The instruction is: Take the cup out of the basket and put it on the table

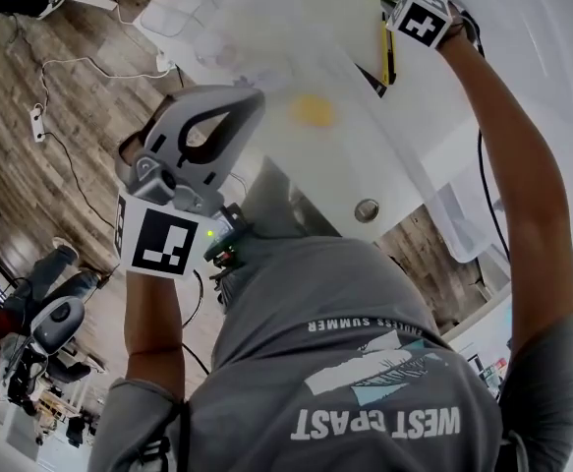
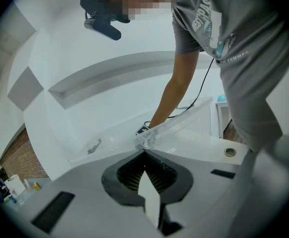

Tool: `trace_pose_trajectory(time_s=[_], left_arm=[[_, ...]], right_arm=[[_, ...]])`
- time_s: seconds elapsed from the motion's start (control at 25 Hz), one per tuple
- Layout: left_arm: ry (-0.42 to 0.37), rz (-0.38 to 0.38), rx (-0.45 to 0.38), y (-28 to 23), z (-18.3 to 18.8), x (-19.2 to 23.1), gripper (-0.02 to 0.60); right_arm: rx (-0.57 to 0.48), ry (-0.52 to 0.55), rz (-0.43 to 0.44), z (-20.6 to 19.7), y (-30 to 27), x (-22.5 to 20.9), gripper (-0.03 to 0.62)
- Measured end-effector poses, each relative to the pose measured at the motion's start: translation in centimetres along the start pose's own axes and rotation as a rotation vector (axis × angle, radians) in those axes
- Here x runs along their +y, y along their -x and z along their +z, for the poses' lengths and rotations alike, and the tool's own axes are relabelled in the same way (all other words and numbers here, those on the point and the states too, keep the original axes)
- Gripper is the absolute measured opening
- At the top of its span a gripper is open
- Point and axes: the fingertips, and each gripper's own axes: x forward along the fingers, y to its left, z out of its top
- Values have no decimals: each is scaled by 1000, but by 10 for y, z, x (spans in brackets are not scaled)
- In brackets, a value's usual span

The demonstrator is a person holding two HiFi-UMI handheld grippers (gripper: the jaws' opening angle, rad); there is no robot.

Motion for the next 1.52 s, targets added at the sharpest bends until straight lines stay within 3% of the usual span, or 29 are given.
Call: trace_pose_trajectory(time_s=[0.4, 0.68, 0.92, 1.16, 1.52], left_arm=[[-52, 24, -28, 7, 27, -16, 9], [-90, 39, -51, 15, 50, -41, 9], [-116, 56, -71, 22, 68, -63, 9], [-153, 59, -87, 27, 98, -87, 9], [-199, 45, -92, 26, 116, -128, 9]], right_arm=[[-69, 106, -36, 31, 91, 39, 26], [-72, 155, -39, 23, 174, 90, 26], [-93, 147, -106, 2, 246, 128, 26], [-183, 99, -221, -3, 328, 160, 26], [-342, 74, -269, 11, 381, 243, 26]])
